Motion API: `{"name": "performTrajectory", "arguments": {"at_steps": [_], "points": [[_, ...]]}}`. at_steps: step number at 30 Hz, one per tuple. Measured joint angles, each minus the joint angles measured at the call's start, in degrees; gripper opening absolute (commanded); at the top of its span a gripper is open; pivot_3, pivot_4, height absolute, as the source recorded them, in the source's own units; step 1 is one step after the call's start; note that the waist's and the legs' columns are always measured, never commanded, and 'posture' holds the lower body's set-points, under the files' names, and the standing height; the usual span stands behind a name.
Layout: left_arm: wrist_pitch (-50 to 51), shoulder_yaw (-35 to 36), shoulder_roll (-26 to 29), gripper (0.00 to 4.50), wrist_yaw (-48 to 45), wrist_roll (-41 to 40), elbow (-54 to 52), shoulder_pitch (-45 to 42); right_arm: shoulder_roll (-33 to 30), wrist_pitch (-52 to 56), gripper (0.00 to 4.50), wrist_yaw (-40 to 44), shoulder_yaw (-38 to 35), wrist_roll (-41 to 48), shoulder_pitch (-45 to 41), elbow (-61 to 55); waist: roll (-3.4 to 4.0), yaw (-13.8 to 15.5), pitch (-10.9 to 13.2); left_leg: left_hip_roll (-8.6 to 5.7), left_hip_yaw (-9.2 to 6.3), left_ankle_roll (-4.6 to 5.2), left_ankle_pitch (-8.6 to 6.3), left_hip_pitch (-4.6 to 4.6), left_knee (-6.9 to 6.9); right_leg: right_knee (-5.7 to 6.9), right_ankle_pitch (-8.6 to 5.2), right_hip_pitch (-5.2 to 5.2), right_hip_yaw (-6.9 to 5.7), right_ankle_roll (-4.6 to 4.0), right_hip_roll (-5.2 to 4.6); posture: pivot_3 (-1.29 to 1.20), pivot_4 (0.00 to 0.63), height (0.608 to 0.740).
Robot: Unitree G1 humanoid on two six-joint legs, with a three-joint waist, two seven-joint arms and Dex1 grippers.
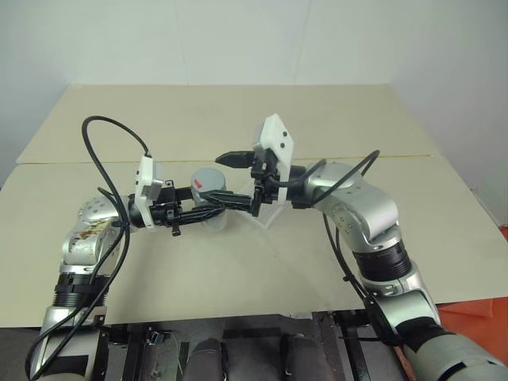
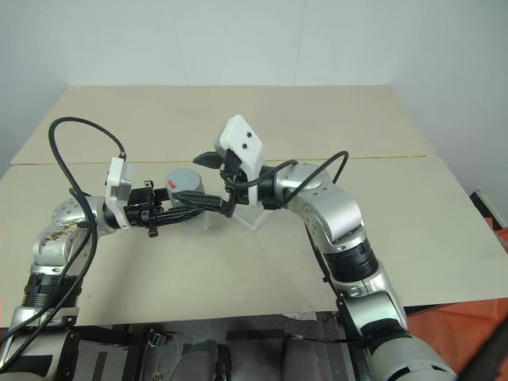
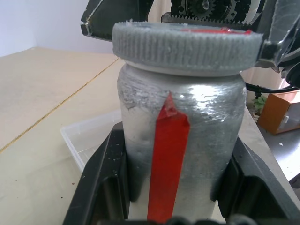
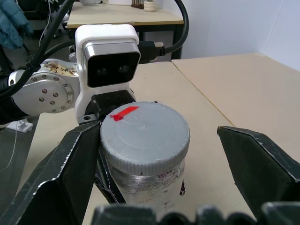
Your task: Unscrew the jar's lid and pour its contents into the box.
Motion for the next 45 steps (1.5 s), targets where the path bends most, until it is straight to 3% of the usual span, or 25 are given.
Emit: {"name": "performTrajectory", "arguments": {"at_steps": [13,16,19,20,34,40,45], "points": [[0.01,0.0,0.01,1.91,-0.02,-0.01,-0.54,0.01,0.67,0.0,4.48,0.3,0.0,0.02,0.0,0.01,0.0,0.0,0.0,0.0,0.0,0.0,0.0,0.0,0.0,0.0,0.0,0.0,0.0,0.0,0.0,0.0,0.15,0.74],[0.02,0.0,0.05,1.91,0.08,-0.01,-0.83,0.03,0.71,0.0,3.89,0.94,0.0,0.03,0.0,0.01,0.0,0.01,0.0,0.0,0.0,0.0,0.0,0.0,0.0,0.0,0.0,0.0,0.0,0.0,0.0,0.0,0.15,0.74],[0.06,0.0,0.13,1.91,0.38,0.0,-0.88,0.1,0.95,-0.04,2.91,1.59,0.06,0.53,-0.01,0.01,0.0,0.0,0.0,0.0,0.0,0.0,0.0,0.0,0.0,0.0,0.0,0.0,0.0,0.0,0.0,0.0,0.15,0.74],[0.06,0.01,0.17,1.91,0.42,0.0,-0.92,0.23,0.95,-0.07,2.77,1.67,0.07,0.55,-0.01,-0.03,0.0,0.0,0.0,0.0,0.0,0.0,0.0,0.0,0.0,0.0,0.0,0.0,0.0,0.0,0.0,0.0,0.15,0.74],[0.27,0.03,0.92,1.91,0.49,-0.06,-1.71,2.27,0.62,-0.12,2.77,1.47,-0.42,0.62,-0.32,-0.05,0.0,0.0,0.0,0.0,0.0,0.0,0.0,0.0,0.0,0.0,0.0,0.0,0.0,0.0,0.0,0.0,0.15,0.74],[0.27,0.14,1.34,1.91,0.64,-0.01,-1.71,4.15,-2.64,-1.36,2.77,0.48,-3.99,-0.1,-2.2,0.91,0.0,0.16,0.0,0.0,-0.01,0.0,0.0,0.0,0.0,-0.01,0.0,0.01,-0.01,0.0,0.0,0.0,0.15,0.74],[0.2,1.45,1.86,1.91,1.53,-0.03,-1.67,3.94,-5.69,-2.88,2.77,-5.01,-7.28,-3.7,0.54,4.25,0.0,0.15,0.0,0.0,0.0,0.0,0.0,-0.02,-0.01,-0.03,0.0,0.0,-0.01,0.0,0.0,0.0,0.15,0.74]]}}
